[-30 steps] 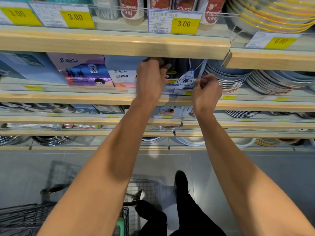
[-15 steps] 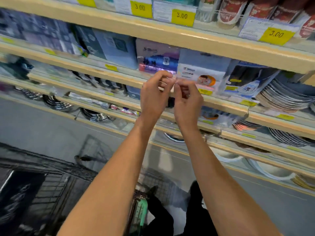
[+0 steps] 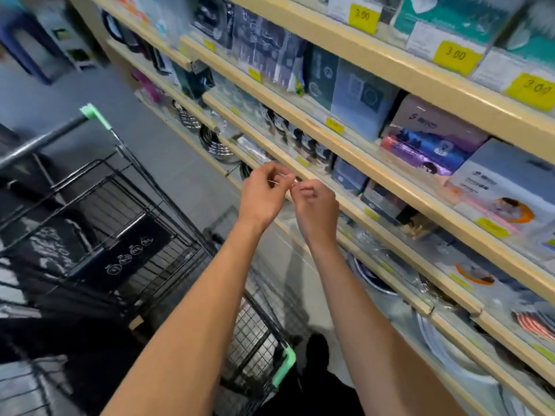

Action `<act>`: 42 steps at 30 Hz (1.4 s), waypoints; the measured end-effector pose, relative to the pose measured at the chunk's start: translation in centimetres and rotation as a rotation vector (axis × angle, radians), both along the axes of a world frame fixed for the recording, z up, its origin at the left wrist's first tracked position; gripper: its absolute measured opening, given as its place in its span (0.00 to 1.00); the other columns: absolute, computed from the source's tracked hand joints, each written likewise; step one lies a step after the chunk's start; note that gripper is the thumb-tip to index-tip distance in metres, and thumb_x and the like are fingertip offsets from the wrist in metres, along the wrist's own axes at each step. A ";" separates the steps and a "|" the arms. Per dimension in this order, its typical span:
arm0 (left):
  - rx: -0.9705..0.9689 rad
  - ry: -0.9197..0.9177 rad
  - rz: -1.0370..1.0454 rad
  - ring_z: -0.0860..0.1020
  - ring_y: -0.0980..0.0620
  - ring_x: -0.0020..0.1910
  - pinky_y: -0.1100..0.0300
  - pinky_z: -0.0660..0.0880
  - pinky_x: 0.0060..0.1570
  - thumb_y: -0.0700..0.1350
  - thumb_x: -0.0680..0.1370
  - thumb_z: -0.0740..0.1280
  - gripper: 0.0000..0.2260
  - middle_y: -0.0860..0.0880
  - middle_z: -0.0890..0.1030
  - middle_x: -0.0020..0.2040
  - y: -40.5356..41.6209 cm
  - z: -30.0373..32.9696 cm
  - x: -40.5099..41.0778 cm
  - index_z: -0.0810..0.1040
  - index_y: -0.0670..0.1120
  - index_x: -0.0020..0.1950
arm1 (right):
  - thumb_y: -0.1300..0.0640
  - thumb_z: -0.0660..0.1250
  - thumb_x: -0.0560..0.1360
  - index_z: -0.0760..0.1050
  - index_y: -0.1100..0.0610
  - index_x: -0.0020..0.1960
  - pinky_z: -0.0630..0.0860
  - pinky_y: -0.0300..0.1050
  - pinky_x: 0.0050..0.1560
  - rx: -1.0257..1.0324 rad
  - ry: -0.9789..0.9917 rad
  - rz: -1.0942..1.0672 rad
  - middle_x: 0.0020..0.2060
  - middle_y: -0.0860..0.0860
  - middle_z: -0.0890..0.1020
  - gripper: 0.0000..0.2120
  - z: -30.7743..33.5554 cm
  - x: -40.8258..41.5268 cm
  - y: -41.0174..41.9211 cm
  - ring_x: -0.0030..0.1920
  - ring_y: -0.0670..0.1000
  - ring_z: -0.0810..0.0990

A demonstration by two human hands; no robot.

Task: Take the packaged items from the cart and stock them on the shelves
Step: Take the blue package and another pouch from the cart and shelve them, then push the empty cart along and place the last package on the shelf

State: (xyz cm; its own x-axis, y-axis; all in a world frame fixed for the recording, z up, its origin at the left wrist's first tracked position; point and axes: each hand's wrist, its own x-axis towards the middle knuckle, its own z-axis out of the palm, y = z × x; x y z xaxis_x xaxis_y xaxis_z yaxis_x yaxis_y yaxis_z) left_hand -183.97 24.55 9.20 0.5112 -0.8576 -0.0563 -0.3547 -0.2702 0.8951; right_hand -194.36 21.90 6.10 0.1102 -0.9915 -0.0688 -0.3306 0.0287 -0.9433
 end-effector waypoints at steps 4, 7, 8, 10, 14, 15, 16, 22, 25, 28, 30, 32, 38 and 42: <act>0.181 -0.034 0.387 0.77 0.60 0.36 0.71 0.72 0.38 0.47 0.77 0.71 0.03 0.56 0.80 0.37 10.0 -3.7 4.9 0.82 0.49 0.48 | 0.56 0.72 0.74 0.84 0.55 0.50 0.77 0.40 0.50 0.307 0.266 0.452 0.48 0.53 0.87 0.06 -6.5 4.8 6.2 0.52 0.53 0.85; 0.287 0.020 0.707 0.81 0.54 0.45 0.57 0.79 0.51 0.46 0.77 0.71 0.06 0.52 0.83 0.44 19.9 -8.0 7.0 0.82 0.49 0.52 | 0.54 0.73 0.74 0.84 0.57 0.52 0.80 0.46 0.54 0.369 0.409 0.586 0.48 0.56 0.87 0.09 -11.5 5.4 11.6 0.51 0.56 0.85; 0.384 0.036 0.830 0.81 0.51 0.48 0.54 0.79 0.54 0.46 0.77 0.72 0.08 0.51 0.82 0.47 24.3 -9.7 7.3 0.81 0.49 0.55 | 0.54 0.73 0.74 0.84 0.57 0.53 0.80 0.46 0.52 0.351 0.461 0.616 0.48 0.56 0.87 0.10 -12.7 5.6 13.8 0.51 0.56 0.85; 0.524 0.009 1.006 0.80 0.46 0.55 0.50 0.77 0.59 0.46 0.76 0.73 0.14 0.47 0.79 0.53 31.2 -12.5 7.6 0.79 0.48 0.60 | 0.53 0.73 0.75 0.82 0.58 0.59 0.78 0.46 0.52 0.317 0.533 0.602 0.53 0.57 0.85 0.15 -14.3 5.0 16.2 0.55 0.58 0.84; 0.772 0.078 1.230 0.73 0.35 0.65 0.43 0.72 0.65 0.46 0.75 0.73 0.27 0.36 0.72 0.65 40.7 -17.2 6.6 0.69 0.46 0.72 | 0.59 0.69 0.78 0.73 0.61 0.66 0.74 0.47 0.56 0.215 0.599 0.552 0.62 0.58 0.77 0.18 -15.3 4.3 19.2 0.60 0.60 0.78; 0.824 0.124 1.237 0.72 0.34 0.67 0.42 0.71 0.66 0.47 0.76 0.73 0.30 0.35 0.71 0.67 42.2 -18.3 6.6 0.66 0.43 0.74 | 0.60 0.68 0.78 0.72 0.62 0.67 0.72 0.46 0.52 0.204 0.610 0.520 0.61 0.59 0.76 0.18 -15.5 4.3 19.4 0.59 0.60 0.78; 0.868 0.187 1.252 0.71 0.32 0.67 0.42 0.70 0.67 0.48 0.76 0.72 0.32 0.33 0.71 0.68 43.8 -19.7 6.3 0.63 0.40 0.75 | 0.61 0.67 0.78 0.71 0.63 0.66 0.69 0.44 0.47 0.184 0.647 0.500 0.60 0.59 0.76 0.17 -15.7 4.4 19.6 0.58 0.60 0.78; 0.877 0.389 1.178 0.78 0.36 0.61 0.46 0.75 0.63 0.44 0.79 0.67 0.19 0.36 0.80 0.62 47.5 -24.6 6.0 0.73 0.40 0.69 | 0.63 0.66 0.79 0.78 0.63 0.58 0.72 0.44 0.48 0.143 0.796 0.512 0.54 0.60 0.81 0.09 -17.3 6.3 17.7 0.54 0.60 0.81; 0.830 0.384 1.142 0.84 0.41 0.52 0.49 0.80 0.56 0.39 0.78 0.68 0.12 0.40 0.84 0.52 47.6 -25.0 7.7 0.78 0.41 0.62 | 0.66 0.66 0.77 0.76 0.63 0.57 0.71 0.42 0.44 0.147 0.824 0.499 0.51 0.58 0.82 0.08 -17.9 8.0 17.2 0.50 0.57 0.81; 0.803 0.381 1.149 0.86 0.44 0.42 0.47 0.82 0.52 0.41 0.82 0.63 0.06 0.44 0.83 0.43 46.3 -24.6 10.7 0.76 0.43 0.58 | 0.66 0.65 0.77 0.74 0.62 0.57 0.81 0.51 0.49 0.116 0.825 0.464 0.54 0.57 0.80 0.09 -18.6 11.0 16.7 0.53 0.58 0.82; 0.773 0.366 1.138 0.86 0.46 0.39 0.49 0.83 0.49 0.41 0.83 0.61 0.07 0.44 0.84 0.45 45.7 -24.9 13.2 0.76 0.44 0.58 | 0.65 0.64 0.78 0.74 0.62 0.57 0.83 0.54 0.49 0.105 0.839 0.454 0.54 0.58 0.80 0.08 -19.2 13.5 15.9 0.53 0.59 0.82; 0.745 0.385 1.104 0.86 0.47 0.37 0.51 0.83 0.47 0.40 0.83 0.61 0.07 0.44 0.84 0.48 45.4 -25.2 15.9 0.76 0.45 0.60 | 0.64 0.64 0.78 0.74 0.61 0.56 0.83 0.56 0.48 0.105 0.850 0.440 0.53 0.58 0.81 0.07 -19.4 15.8 15.1 0.51 0.60 0.83; 0.651 0.372 1.025 0.86 0.45 0.43 0.44 0.81 0.55 0.40 0.82 0.62 0.09 0.47 0.81 0.47 42.8 -26.3 27.0 0.75 0.47 0.61 | 0.64 0.64 0.79 0.76 0.61 0.55 0.82 0.54 0.54 0.112 0.765 0.388 0.53 0.56 0.82 0.06 -19.4 25.1 11.9 0.53 0.58 0.82; 0.620 0.327 1.018 0.86 0.42 0.45 0.43 0.82 0.54 0.40 0.81 0.63 0.05 0.43 0.83 0.49 40.1 -26.2 33.7 0.74 0.50 0.52 | 0.67 0.61 0.80 0.76 0.63 0.58 0.78 0.40 0.40 0.126 0.709 0.430 0.53 0.57 0.81 0.09 -19.9 30.2 8.8 0.48 0.54 0.80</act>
